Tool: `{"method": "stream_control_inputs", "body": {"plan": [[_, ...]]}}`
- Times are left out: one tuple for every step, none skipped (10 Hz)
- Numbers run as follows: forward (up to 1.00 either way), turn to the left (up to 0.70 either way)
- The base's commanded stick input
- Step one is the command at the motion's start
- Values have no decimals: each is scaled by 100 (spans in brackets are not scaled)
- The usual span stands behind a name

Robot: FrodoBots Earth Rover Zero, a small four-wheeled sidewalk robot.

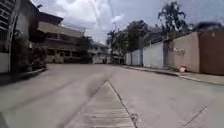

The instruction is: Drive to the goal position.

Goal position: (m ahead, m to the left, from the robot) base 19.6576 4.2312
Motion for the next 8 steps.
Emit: {"method": "stream_control_inputs", "body": {"plan": [[100, -2], [100, 0], [100, 0], [100, 0], [100, 0], [100, 0], [100, 0], [100, 0]]}}
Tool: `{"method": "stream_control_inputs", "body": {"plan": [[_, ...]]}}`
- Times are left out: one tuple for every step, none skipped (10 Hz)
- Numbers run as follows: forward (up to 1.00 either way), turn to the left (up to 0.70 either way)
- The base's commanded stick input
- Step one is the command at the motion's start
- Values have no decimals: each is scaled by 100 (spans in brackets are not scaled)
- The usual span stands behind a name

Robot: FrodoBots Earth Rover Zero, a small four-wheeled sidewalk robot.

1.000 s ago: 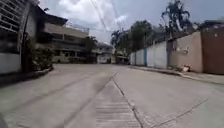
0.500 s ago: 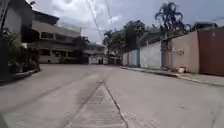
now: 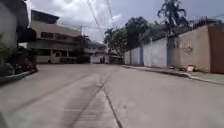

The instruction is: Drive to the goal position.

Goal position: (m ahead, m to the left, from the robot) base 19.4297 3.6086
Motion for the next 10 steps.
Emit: {"method": "stream_control_inputs", "body": {"plan": [[100, 0], [100, 0], [100, 0], [100, 0], [100, 0], [100, 0], [100, 0], [100, 0], [100, 0], [100, 0]]}}
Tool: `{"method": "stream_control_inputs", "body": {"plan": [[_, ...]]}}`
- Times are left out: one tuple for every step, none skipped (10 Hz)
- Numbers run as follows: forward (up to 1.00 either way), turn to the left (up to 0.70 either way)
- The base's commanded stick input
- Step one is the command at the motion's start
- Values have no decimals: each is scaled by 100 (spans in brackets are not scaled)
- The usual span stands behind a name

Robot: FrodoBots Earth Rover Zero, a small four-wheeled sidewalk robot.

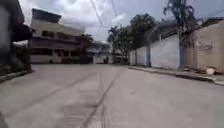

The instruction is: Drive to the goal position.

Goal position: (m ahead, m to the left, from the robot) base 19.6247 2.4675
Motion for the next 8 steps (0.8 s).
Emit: {"method": "stream_control_inputs", "body": {"plan": [[100, 0], [100, 0], [100, 0], [100, 0], [100, 0], [100, 0], [100, 0], [100, 0]]}}
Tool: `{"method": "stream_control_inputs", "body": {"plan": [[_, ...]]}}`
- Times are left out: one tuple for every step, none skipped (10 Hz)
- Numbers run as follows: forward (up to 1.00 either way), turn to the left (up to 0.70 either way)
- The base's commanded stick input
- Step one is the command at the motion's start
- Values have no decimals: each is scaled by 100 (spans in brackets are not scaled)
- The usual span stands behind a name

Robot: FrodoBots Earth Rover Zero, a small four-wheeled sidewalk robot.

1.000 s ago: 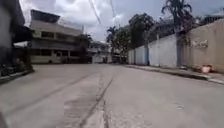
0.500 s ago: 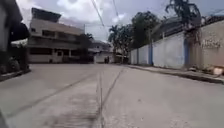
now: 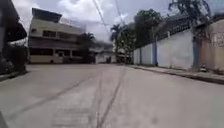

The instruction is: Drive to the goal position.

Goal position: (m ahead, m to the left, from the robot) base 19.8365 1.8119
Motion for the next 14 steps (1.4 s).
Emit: {"method": "stream_control_inputs", "body": {"plan": [[100, 0], [100, 0], [100, 0], [100, 0], [100, 0], [100, 0], [100, 0], [100, 0], [100, 0], [100, 0], [100, 0], [100, 0], [100, 0], [100, 0]]}}
